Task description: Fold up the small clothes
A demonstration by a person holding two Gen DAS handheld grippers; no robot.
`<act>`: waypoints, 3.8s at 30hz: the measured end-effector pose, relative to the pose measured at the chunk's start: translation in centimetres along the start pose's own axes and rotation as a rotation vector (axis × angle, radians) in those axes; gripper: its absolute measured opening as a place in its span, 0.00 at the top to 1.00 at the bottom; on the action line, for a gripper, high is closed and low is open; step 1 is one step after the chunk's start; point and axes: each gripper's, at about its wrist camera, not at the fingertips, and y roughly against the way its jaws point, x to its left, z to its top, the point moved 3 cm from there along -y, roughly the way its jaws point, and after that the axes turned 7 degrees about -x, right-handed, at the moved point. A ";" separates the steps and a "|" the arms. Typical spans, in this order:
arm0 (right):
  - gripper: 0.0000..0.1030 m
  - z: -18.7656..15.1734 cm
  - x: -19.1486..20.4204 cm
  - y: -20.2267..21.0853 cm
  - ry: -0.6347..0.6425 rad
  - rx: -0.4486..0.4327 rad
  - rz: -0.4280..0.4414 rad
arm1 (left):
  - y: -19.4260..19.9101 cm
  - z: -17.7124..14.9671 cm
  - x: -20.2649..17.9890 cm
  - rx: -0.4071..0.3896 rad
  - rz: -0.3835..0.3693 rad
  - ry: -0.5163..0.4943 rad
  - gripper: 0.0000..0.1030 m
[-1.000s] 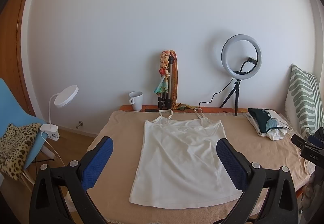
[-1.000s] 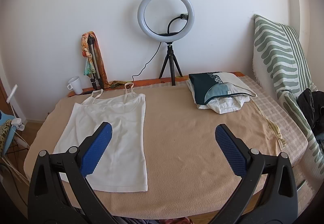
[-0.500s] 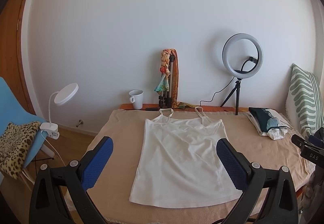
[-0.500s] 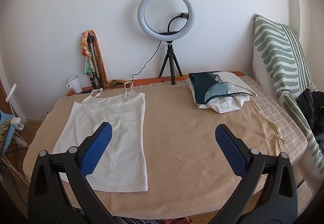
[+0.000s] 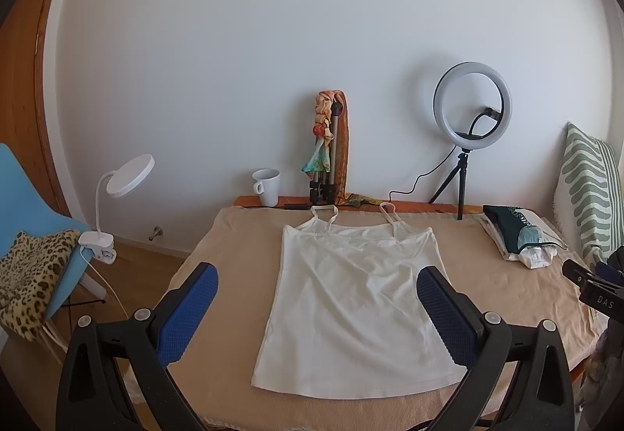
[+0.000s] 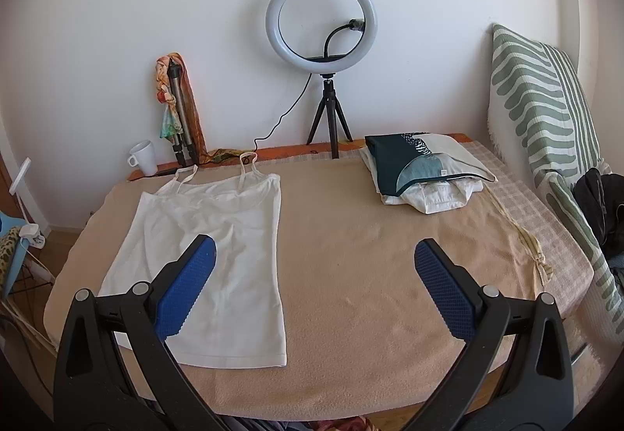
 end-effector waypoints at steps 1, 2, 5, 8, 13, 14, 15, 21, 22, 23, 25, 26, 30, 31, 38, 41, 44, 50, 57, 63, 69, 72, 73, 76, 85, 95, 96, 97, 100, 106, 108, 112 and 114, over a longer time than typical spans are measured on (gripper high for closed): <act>0.00 0.0 0.1 -0.2 0.000 0.003 0.001 | -0.1 0.0 0.0 0.001 0.002 0.000 0.00; 0.00 -0.1 0.1 -0.2 0.000 0.005 0.001 | -0.2 0.0 0.1 0.002 0.003 0.000 0.00; 0.00 -0.3 0.5 -0.6 0.009 0.012 0.002 | -0.5 -0.3 0.3 0.011 0.008 0.003 0.00; 0.00 -0.4 1.0 -1.0 0.021 0.025 0.001 | -0.7 -0.6 0.6 0.021 0.015 0.007 0.00; 0.00 -0.5 1.5 -1.6 0.024 0.038 0.017 | -1.1 -1.3 1.6 0.030 0.036 0.012 0.00; 0.00 -0.3 1.6 -1.8 0.026 0.041 0.022 | -1.2 -1.5 2.0 0.034 0.043 0.015 0.00; 0.00 -0.2 1.8 -2.0 0.029 0.041 0.027 | -1.3 -1.7 2.3 0.039 0.048 0.018 0.00; 0.00 1.0 3.4 -3.3 0.065 0.024 0.053 | -1.7 -3.2 4.6 0.030 0.039 0.033 0.00; 0.00 1.2 3.7 -3.7 0.068 0.026 0.060 | -1.7 -3.5 5.0 0.028 0.043 0.036 0.00; 0.00 1.4 4.1 -4.0 0.071 0.028 0.070 | -1.8 -3.7 5.3 0.029 0.043 0.040 0.00; 0.00 1.7 4.9 -4.7 0.071 0.026 0.084 | -2.2 -4.4 6.0 0.039 0.038 0.052 0.01; 0.00 1.8 5.3 -5.0 0.068 0.019 0.085 | -2.5 -4.7 6.4 0.049 0.037 0.058 0.02; 0.00 2.8 6.9 -6.3 0.050 0.005 0.128 | -4.0 -6.7 8.0 0.111 -0.008 0.133 0.14; 0.00 3.0 7.4 -6.7 0.049 0.003 0.145 | -4.5 -7.3 8.4 0.126 -0.020 0.158 0.20; 0.00 4.4 12.3 -10.5 0.094 0.006 0.258 | -7.0 -10.7 9.9 0.225 -0.066 0.240 0.43; 0.00 4.3 14.7 -12.6 0.109 0.030 0.302 | -7.8 -11.7 10.2 0.254 -0.114 0.255 0.46; 0.00 3.8 17.0 -15.1 0.122 0.084 0.365 | -8.7 -13.0 10.5 0.292 -0.125 0.261 0.51; 0.10 2.7 22.3 -19.6 0.188 0.173 0.443 | -10.3 -16.0 10.9 0.370 -0.158 0.328 0.58; 0.21 1.8 27.5 -23.8 0.192 0.278 0.539 | -11.6 -18.2 11.3 0.411 -0.162 0.361 0.61; 0.30 0.4 31.7 -27.4 0.200 0.404 0.597 | -12.6 -19.4 11.4 0.420 -0.191 0.413 0.64; 0.39 -1.0 35.5 -32.2 0.197 0.517 0.579 | -13.2 -20.0 11.4 0.421 -0.214 0.455 0.67; 0.42 -1.9 37.1 -34.3 0.211 0.553 0.556 | -13.5 -20.1 11.6 0.419 -0.225 0.480 0.70; 0.43 -2.2 37.6 -34.9 0.213 0.565 0.552 | -13.6 -20.1 11.7 0.419 -0.227 0.487 0.72; 0.45 -3.1 39.4 -36.4 0.226 0.606 0.553 | -13.8 -20.1 11.9 0.418 -0.228 0.493 0.76; 0.60 -5.6 43.5 -39.8 0.367 0.666 0.463 | -14.0 -19.8 12.5 0.401 -0.196 0.463 0.94; 0.61 -6.2 44.8 -41.3 0.404 0.688 0.417 | -14.3 -20.5 12.3 0.414 -0.153 0.470 0.61; 0.61 -6.3 45.0 -41.4 0.403 0.690 0.419 | -14.3 -20.5 12.3 0.407 -0.144 0.467 0.66; 0.61 -6.4 45.1 -41.5 0.398 0.695 0.420 | -14.4 -20.5 12.4 0.412 -0.140 0.465 0.74; 0.68 -6.6 45.2 -42.1 0.375 0.713 0.411 | -14.9 -20.8 12.6 0.421 -0.189 0.515 0.92; 0.88 -6.8 45.1 -43.1 0.391 0.713 0.383 | -14.3 -20.4 13.2 0.387 -0.211 0.571 0.95; 0.92 -6.7 45.1 -43.3 0.396 0.711 0.382 | -13.9 -19.9 13.2 0.371 -0.215 0.559 0.95; 0.95 -6.1 44.2 -43.7 0.340 0.724 0.413 | -13.1 -18.7 12.9 0.339 -0.217 0.513 0.95; 0.96 -5.6 43.6 -43.6 0.306 0.720 0.437 | -12.8 -18.1 12.6 0.327 -0.222 0.493 0.95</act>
